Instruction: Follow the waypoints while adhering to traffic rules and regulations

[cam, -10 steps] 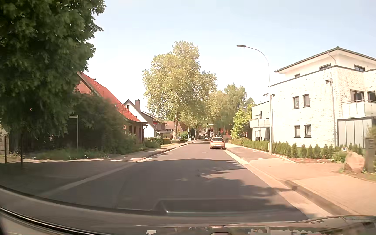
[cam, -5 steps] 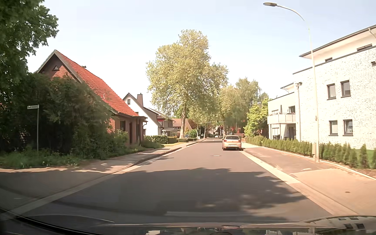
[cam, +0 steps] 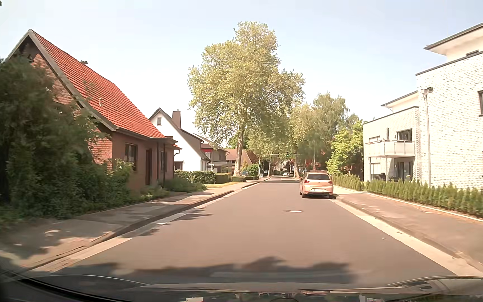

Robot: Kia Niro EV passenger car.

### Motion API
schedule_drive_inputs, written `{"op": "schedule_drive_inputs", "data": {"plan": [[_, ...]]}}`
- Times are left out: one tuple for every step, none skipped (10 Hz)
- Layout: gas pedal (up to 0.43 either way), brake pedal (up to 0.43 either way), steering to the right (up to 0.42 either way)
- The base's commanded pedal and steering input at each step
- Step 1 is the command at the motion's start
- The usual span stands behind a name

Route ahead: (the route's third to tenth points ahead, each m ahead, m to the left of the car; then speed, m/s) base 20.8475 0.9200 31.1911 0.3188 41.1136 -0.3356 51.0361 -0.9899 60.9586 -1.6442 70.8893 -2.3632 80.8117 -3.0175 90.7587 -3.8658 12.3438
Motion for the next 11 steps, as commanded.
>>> {"op": "schedule_drive_inputs", "data": {"plan": [[0.13, 0.0, 0.0], [0.13, 0.0, 0.002], [0.13, 0.0, 0.004], [0.13, 0.0, 0.007], [0.138, 0.0, 0.01], [0.138, 0.0, 0.011], [0.15, 0.0, 0.013], [0.15, 0.0, 0.014], [0.15, 0.0, 0.015], [0.15, 0.0, 0.017], [0.157, 0.0, 0.018]]}}
